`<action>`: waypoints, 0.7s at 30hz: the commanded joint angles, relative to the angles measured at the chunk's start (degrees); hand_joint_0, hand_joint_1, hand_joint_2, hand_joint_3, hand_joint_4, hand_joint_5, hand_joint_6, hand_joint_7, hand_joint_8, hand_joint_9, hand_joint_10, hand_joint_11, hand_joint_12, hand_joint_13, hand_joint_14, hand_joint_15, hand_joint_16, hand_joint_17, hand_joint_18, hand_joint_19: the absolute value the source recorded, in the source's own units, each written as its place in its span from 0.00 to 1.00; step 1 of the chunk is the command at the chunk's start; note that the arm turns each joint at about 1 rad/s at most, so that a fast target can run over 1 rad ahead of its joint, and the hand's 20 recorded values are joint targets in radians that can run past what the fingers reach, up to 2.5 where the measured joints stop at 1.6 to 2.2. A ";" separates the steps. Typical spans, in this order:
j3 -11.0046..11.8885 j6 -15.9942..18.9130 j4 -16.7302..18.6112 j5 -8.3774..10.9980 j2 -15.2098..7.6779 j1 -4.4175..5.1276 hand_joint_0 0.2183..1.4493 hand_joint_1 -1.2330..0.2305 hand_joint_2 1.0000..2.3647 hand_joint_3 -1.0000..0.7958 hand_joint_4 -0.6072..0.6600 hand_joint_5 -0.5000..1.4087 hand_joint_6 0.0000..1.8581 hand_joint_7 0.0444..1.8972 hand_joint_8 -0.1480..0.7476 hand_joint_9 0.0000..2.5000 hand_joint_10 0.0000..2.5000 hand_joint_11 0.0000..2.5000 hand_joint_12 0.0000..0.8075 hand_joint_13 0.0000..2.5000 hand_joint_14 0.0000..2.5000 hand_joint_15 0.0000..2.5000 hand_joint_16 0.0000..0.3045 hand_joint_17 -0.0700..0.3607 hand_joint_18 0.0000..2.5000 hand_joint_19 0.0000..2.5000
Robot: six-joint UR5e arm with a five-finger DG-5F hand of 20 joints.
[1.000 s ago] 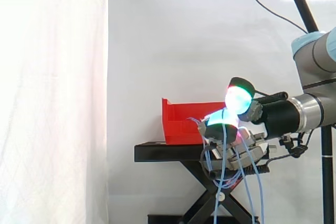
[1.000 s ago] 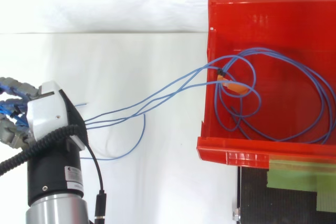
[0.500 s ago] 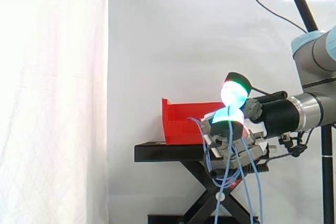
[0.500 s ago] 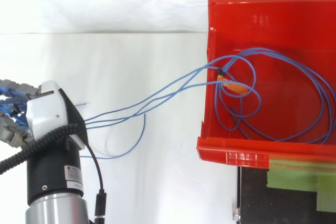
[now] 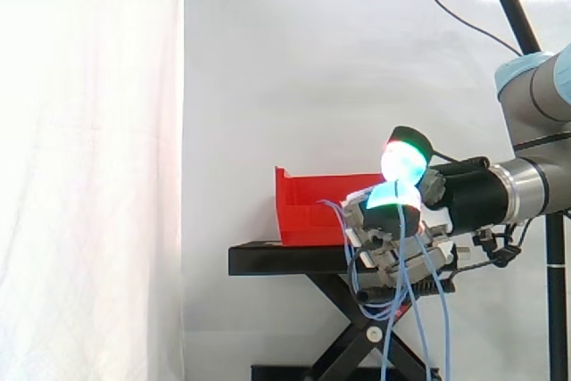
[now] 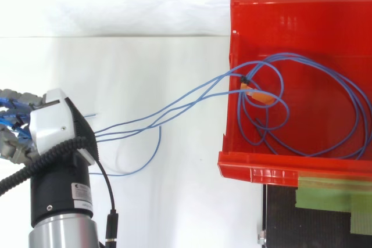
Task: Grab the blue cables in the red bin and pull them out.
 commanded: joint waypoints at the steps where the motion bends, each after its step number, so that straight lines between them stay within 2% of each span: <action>1: -0.04 -0.12 -0.18 -0.05 0.00 -0.05 0.48 0.24 0.00 0.00 0.58 0.80 0.00 0.48 0.47 0.49 0.01 0.43 0.37 0.47 0.86 0.53 0.14 0.38 0.54 0.71; 9: -0.04 0.06 -0.18 -0.05 0.00 -0.05 0.55 0.19 0.00 0.00 0.55 0.81 0.00 0.51 0.46 0.49 0.01 0.42 0.36 0.48 0.84 0.54 0.13 0.37 0.54 0.71; 21: -0.04 -0.12 -0.18 0.04 0.00 -0.05 0.57 0.20 0.00 0.00 0.54 0.80 0.04 0.50 0.46 0.50 0.01 0.42 0.35 0.48 0.84 0.54 0.13 0.37 0.54 0.71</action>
